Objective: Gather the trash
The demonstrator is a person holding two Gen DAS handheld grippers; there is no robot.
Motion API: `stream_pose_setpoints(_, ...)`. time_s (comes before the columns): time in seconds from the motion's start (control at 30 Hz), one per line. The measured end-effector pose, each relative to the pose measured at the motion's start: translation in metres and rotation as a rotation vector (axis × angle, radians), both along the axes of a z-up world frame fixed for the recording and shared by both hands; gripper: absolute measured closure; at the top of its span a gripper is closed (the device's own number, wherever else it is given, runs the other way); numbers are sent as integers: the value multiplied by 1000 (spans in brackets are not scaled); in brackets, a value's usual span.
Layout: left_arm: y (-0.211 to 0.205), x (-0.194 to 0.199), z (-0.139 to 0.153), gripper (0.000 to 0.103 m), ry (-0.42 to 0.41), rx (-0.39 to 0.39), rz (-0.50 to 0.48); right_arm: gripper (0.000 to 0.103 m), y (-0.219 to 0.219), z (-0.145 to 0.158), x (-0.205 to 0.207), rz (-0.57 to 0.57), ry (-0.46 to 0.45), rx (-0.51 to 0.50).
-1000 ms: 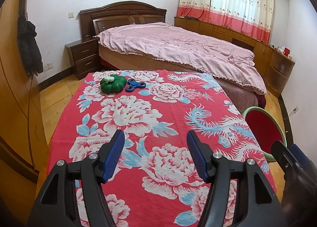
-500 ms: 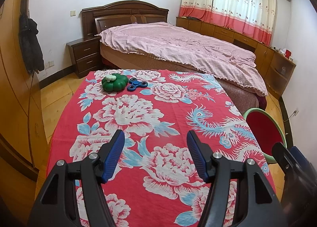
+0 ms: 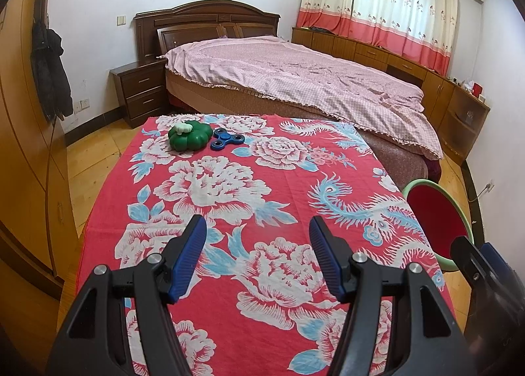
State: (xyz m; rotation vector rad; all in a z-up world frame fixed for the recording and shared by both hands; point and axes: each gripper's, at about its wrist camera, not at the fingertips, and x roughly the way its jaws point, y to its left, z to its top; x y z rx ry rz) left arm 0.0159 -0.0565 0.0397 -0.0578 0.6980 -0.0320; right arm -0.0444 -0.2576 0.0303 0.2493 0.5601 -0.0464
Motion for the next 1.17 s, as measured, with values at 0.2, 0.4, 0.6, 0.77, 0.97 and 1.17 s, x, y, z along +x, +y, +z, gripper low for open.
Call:
stream_pose_setpoints(0.2, 0, 0, 0, 38, 0, 1, -1, 6, 0, 0, 0, 0, 0, 1)
stream_pose_setpoints(0.4, 0, 0, 0, 38, 0, 0, 0, 6, 0, 0, 0, 0, 0, 0)
stream_pose_setpoints(0.6, 0, 0, 0, 38, 0, 0, 0, 6, 0, 0, 0, 0, 0, -1)
stream_pose_setpoints(0.77, 1, 0, -1, 38, -1, -1, -1, 6, 0, 0, 0, -1, 0, -1)
stream_pose_setpoints(0.97, 1, 0, -1, 38, 4, -3, 1, 6, 0, 1, 0, -1, 0, -1)
stream_pose_setpoints(1.17, -2, 1, -1, 38, 12, -5, 5, 6, -1, 0, 1, -3, 3, -1)
